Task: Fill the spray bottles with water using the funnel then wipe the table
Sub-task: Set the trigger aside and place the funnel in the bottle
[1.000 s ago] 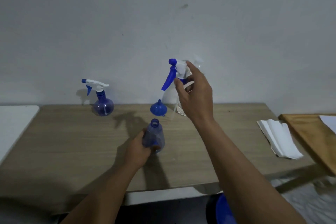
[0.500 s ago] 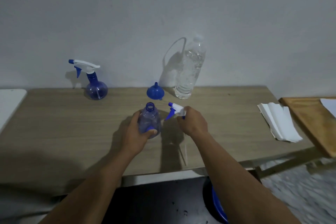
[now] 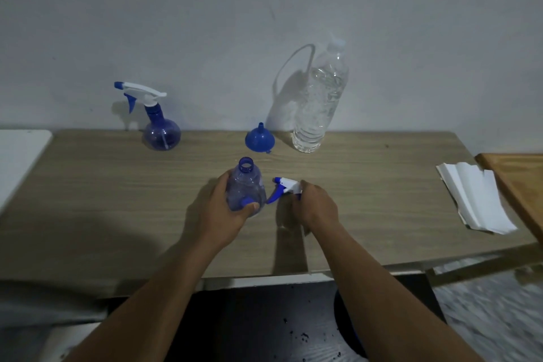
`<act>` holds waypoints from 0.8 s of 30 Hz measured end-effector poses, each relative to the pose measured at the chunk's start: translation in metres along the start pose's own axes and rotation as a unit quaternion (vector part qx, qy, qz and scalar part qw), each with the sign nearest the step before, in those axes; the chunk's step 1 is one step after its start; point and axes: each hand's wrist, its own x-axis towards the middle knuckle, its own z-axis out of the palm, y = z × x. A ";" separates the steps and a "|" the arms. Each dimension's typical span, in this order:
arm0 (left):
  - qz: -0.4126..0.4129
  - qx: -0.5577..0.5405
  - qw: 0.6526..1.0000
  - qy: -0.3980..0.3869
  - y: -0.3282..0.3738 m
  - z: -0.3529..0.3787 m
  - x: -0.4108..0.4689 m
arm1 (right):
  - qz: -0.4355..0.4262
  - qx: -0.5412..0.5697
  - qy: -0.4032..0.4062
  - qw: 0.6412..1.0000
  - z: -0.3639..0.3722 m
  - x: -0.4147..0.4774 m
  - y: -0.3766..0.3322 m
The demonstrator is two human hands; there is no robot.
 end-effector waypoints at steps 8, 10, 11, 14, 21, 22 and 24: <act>0.007 -0.007 1.000 0.006 -0.004 0.000 0.002 | -0.026 0.002 0.083 0.996 -0.016 0.006 -0.016; 0.003 -0.020 1.000 0.013 -0.006 0.000 0.004 | -0.056 0.033 0.080 0.995 -0.019 0.020 -0.026; 0.001 -0.025 1.000 0.017 -0.008 0.000 0.004 | -0.070 0.052 0.071 0.994 -0.020 0.029 -0.033; 0.005 -0.031 0.999 0.034 -0.013 0.000 0.005 | -0.112 0.093 0.040 0.989 -0.011 0.063 -0.052; 0.012 -0.054 0.997 0.047 -0.031 0.005 0.013 | -0.115 0.115 0.024 0.986 0.018 0.120 -0.077; 0.011 -0.061 0.997 0.046 -0.032 0.005 0.014 | -0.116 0.114 0.030 0.986 0.023 0.124 -0.079; 0.013 -0.062 0.997 0.044 -0.032 0.005 0.015 | -0.121 0.093 0.053 0.987 0.029 0.132 -0.081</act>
